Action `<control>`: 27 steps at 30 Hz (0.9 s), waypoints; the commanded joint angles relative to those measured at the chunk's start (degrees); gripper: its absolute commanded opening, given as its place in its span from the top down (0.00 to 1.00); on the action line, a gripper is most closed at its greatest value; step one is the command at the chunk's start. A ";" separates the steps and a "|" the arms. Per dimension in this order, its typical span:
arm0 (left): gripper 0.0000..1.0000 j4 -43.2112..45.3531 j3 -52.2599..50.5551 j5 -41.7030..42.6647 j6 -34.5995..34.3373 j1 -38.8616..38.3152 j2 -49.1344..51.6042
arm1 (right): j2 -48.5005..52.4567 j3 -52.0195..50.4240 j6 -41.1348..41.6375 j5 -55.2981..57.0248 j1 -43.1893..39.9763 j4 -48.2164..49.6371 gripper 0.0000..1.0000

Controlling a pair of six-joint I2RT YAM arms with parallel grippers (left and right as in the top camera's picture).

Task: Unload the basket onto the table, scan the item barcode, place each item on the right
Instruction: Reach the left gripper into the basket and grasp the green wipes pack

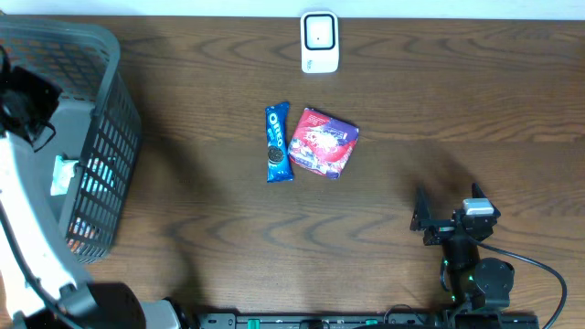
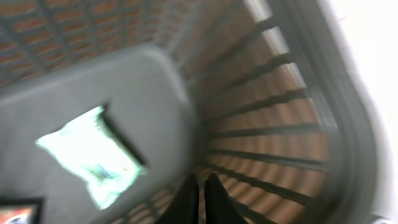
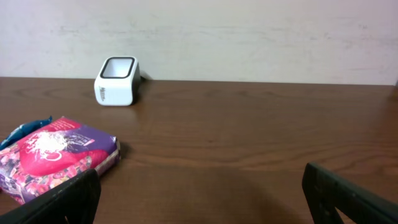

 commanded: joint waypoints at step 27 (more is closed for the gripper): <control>0.19 3.23 0.39 -8.63 -0.61 -6.75 -11.47 | -0.17 -0.17 -0.81 0.11 0.33 -0.09 0.01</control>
